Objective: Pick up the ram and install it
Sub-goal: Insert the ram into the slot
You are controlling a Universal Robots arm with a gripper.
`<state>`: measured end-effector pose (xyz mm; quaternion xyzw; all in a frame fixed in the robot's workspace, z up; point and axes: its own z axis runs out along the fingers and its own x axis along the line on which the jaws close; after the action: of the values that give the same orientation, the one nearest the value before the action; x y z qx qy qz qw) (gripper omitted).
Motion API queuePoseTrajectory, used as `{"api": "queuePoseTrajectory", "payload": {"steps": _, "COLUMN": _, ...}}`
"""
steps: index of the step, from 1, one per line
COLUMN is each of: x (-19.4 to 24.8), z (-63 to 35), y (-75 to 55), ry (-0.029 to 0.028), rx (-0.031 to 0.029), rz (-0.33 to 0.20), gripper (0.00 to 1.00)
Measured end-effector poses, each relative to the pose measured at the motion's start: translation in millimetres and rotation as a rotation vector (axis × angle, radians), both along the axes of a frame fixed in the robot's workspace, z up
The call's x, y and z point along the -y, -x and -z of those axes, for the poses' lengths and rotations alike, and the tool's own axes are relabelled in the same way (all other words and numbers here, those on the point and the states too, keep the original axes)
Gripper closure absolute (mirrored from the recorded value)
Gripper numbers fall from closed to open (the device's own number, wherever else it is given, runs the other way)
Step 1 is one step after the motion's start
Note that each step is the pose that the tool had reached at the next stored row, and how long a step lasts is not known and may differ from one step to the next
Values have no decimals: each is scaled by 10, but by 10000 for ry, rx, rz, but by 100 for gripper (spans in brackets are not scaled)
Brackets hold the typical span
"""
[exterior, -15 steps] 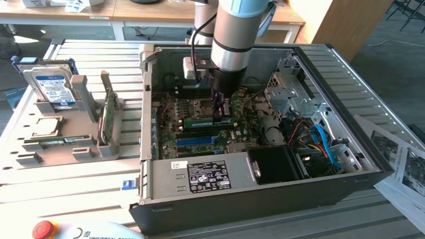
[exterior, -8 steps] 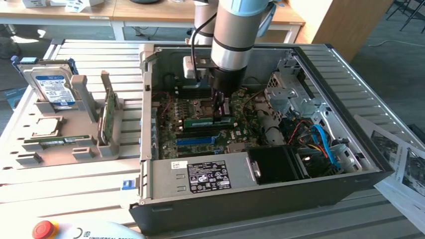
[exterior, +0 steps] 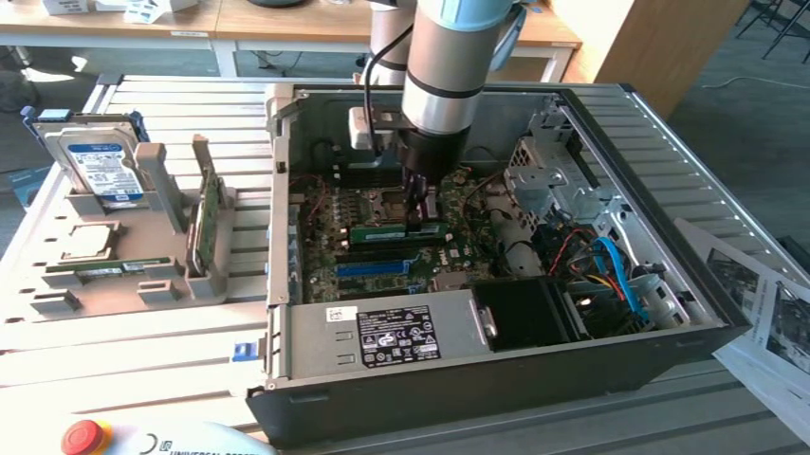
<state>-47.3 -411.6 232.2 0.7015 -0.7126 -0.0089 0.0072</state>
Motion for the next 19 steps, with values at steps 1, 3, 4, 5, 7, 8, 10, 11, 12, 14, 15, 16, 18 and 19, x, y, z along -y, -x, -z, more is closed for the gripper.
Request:
{"api": "queuePoseTrajectory", "payload": {"steps": 1, "x": 0, "z": 0, "y": 0, "ry": 0, "rx": 0, "rz": 1, "gripper": 88}}
{"api": "queuePoseTrajectory", "payload": {"steps": 3, "x": 0, "z": 0, "y": 0, "ry": 1, "rx": 0, "rz": 13, "gripper": 88}}
{"api": "queuePoseTrajectory", "payload": {"steps": 4, "x": 0, "z": 0, "y": 0, "ry": 0, "rx": 0, "rz": 20, "gripper": 88}}
{"api": "queuePoseTrajectory", "payload": {"steps": 5, "x": 0, "z": 0, "y": 0, "ry": 0, "rx": 0, "rz": 27, "gripper": 88}}
{"api": "queuePoseTrajectory", "payload": {"steps": 7, "x": 0, "z": 0, "y": 0, "ry": 0, "rx": 0, "rz": 35, "gripper": 88}}
{"api": "queuePoseTrajectory", "payload": {"steps": 8, "x": 0, "z": 0, "y": 0, "ry": 0, "rx": 0, "rz": 37, "gripper": 88}}
{"api": "queuePoseTrajectory", "payload": {"steps": 10, "x": 1, "z": 2, "y": 0, "ry": 0, "rx": 0, "rz": 37, "gripper": 88}}
{"api": "queuePoseTrajectory", "payload": {"steps": 11, "x": 1, "z": 2, "y": 0, "ry": -1, "rx": 1, "rz": 38, "gripper": 88}}
{"api": "queuePoseTrajectory", "payload": {"steps": 12, "x": 2, "z": 3, "y": 0, "ry": -2, "rx": 1, "rz": 38, "gripper": 88}}
{"api": "queuePoseTrajectory", "payload": {"steps": 14, "x": 4, "z": 2, "y": 0, "ry": 0, "rx": 0, "rz": 38, "gripper": 88}}
{"api": "queuePoseTrajectory", "payload": {"steps": 15, "x": 6, "z": 2, "y": 0, "ry": 0, "rx": 0, "rz": 37, "gripper": 88}}
{"api": "queuePoseTrajectory", "payload": {"steps": 16, "x": 8, "z": 2, "y": 0, "ry": 0, "rx": 0, "rz": 37, "gripper": 88}}
{"api": "queuePoseTrajectory", "payload": {"steps": 18, "x": 8, "z": 2, "y": -1, "ry": 0, "rx": 0, "rz": 37, "gripper": 88}}
{"api": "queuePoseTrajectory", "payload": {"steps": 19, "x": 8, "z": 2, "y": -1, "ry": 1, "rx": 0, "rz": 37, "gripper": 88}}
